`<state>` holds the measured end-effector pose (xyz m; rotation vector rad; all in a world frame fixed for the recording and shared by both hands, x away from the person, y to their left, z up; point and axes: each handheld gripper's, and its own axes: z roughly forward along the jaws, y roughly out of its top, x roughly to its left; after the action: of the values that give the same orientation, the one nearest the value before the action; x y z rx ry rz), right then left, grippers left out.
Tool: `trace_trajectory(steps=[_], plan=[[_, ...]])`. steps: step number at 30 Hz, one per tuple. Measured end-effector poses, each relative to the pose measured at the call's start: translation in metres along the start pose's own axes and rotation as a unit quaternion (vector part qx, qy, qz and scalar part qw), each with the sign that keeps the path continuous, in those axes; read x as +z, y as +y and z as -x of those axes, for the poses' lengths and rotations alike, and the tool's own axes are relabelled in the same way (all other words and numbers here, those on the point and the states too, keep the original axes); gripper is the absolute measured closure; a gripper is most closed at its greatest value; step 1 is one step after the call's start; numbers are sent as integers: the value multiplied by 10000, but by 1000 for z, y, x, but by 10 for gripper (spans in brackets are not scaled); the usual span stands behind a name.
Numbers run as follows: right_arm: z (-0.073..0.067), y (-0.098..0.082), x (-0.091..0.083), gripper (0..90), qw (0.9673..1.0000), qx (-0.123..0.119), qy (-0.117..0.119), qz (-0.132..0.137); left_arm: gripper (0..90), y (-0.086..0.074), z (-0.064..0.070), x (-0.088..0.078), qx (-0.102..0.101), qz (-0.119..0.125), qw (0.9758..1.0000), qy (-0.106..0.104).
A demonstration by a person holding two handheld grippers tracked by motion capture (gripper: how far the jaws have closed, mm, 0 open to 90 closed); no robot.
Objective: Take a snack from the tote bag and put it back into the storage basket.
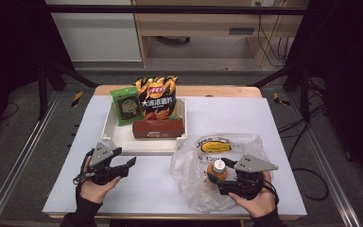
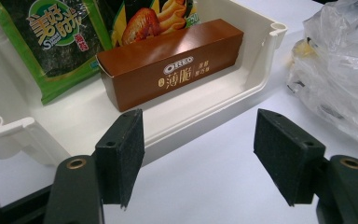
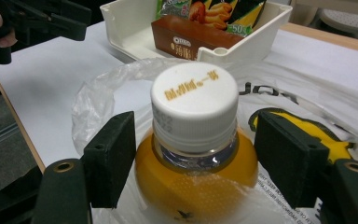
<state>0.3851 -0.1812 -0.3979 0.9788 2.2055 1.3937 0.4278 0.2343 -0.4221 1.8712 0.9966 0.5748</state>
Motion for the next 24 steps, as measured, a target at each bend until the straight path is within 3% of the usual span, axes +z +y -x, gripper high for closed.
trace_trajectory(steps=[4,10,17,20,24], plan=[[1,-2,4,287,9999,72,42,-85,327,0,-2,1,0,-26,10000,26],[2,-11,17,285,9989,127,74,-452,326,0,0,1,44,-59,10000,25],[1,-10,19,301,9984,209,51,-518,328,-1,-5,0,-72,-27,9999,66],[-1,-5,20,303,9984,157,-89,-540,329,0,-5,0,-61,-2,10000,75],[1,8,21,303,9986,178,-413,-278,328,-1,-7,0,-71,-10,9999,103]])
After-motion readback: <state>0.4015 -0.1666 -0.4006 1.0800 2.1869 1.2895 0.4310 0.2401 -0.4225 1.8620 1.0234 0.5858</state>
